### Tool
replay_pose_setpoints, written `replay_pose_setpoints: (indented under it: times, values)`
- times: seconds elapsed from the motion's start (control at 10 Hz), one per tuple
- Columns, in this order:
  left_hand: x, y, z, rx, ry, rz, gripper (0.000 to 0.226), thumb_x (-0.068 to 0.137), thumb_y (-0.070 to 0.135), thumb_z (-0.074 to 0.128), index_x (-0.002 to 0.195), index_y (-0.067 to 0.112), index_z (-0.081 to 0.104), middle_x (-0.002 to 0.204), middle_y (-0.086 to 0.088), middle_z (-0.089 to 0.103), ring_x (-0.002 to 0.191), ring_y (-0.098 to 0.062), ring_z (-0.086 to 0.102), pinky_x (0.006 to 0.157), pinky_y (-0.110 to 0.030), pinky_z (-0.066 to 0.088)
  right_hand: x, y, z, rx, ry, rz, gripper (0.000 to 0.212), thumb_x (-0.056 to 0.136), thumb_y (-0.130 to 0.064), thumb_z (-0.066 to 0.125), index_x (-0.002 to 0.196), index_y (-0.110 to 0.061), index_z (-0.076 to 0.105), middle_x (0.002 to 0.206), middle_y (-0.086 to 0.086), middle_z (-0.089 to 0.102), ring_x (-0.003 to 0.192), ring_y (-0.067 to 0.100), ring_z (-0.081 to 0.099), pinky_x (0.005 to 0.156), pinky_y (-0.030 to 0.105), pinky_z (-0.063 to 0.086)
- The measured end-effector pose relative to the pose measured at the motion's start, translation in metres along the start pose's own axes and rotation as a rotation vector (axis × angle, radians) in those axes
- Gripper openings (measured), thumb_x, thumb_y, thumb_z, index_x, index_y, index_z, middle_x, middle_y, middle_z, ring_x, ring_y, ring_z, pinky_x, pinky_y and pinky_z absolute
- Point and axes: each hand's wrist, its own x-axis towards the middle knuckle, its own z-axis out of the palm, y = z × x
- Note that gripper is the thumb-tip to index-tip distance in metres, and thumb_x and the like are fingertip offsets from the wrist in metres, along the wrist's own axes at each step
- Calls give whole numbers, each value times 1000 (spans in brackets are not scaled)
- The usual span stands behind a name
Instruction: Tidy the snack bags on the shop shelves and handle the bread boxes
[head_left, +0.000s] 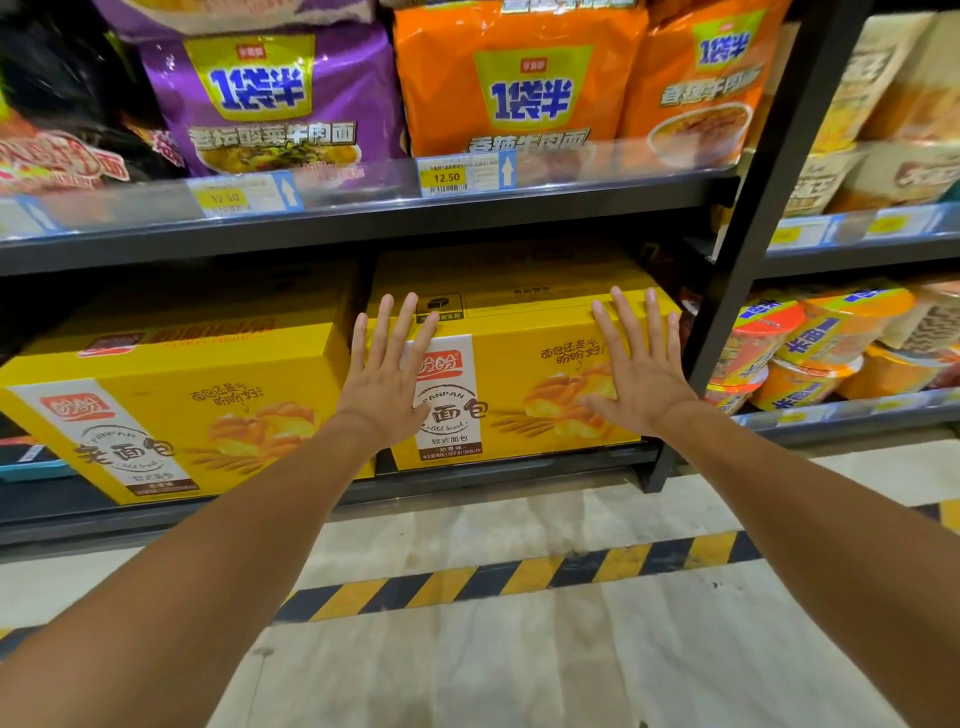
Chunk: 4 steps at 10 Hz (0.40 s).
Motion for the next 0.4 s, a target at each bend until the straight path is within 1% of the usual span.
replay_pose_setpoints:
  times: [0.1,0.2,0.3,0.4]
  values:
    - [3,-1,-11,-5,-116,-21,129,86,59,70,150,29,-39,167,-12,-30,152,-35,-31,124,-56,-14,2,-2,-13,-20,-92,19,125,87,-74,59,150,-31,-39,163,4,-42,148,39,-39,122,59,-18]
    - [1,1,-27,-52,-241,-33,123,91,55,67,146,33,-40,166,-11,-32,152,-33,-33,125,-53,-14,-4,-8,-35,22,-203,29,120,91,-69,60,152,-33,-37,164,3,-40,149,35,-38,123,53,-18]
    - [-17,3,-56,-103,-257,-33,108,97,49,60,151,35,-33,167,-9,-31,153,-33,-30,125,-51,-16,-26,-21,-54,138,-125,0,100,98,-50,63,163,-31,-11,171,2,-25,155,30,-29,125,50,-14]
    - [-50,0,-77,-145,-135,25,86,102,46,54,164,29,-3,171,-5,-18,156,-31,-23,121,-45,-20,-45,-41,-59,168,30,-77,76,100,-40,63,163,-26,24,174,2,0,160,27,-11,127,48,-6]
